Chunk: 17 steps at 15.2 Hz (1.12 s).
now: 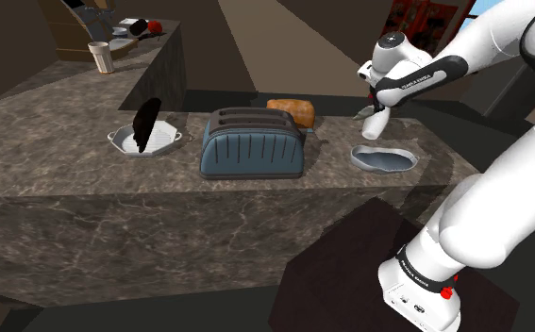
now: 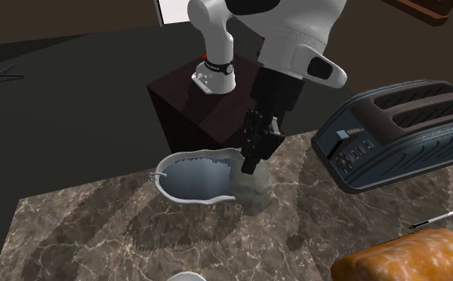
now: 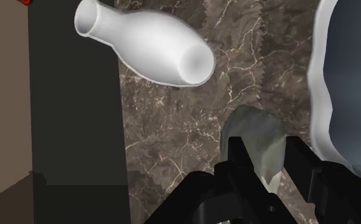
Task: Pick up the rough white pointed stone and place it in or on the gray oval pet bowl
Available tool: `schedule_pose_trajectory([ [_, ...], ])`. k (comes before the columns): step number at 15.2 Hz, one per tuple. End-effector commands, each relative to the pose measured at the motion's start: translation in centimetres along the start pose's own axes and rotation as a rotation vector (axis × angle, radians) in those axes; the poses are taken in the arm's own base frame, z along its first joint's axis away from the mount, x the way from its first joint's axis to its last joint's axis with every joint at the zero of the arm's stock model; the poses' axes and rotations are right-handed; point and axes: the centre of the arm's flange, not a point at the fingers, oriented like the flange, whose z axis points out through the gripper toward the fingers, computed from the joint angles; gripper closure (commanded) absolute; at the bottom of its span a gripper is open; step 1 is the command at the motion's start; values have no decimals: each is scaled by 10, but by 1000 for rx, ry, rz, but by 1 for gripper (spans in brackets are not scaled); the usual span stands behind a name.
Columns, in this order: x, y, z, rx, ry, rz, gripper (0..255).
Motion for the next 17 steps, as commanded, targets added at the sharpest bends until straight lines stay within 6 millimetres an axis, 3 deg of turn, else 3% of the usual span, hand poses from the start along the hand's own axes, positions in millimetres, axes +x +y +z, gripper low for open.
schedule_pose_trajectory([
  [1, -12, -5, -9, 0, 0, 0, 255],
  [12, -122, -81, -54, 0, 0, 0, 255],
  [17, -113, -94, -33, 0, 0, 0, 255],
])
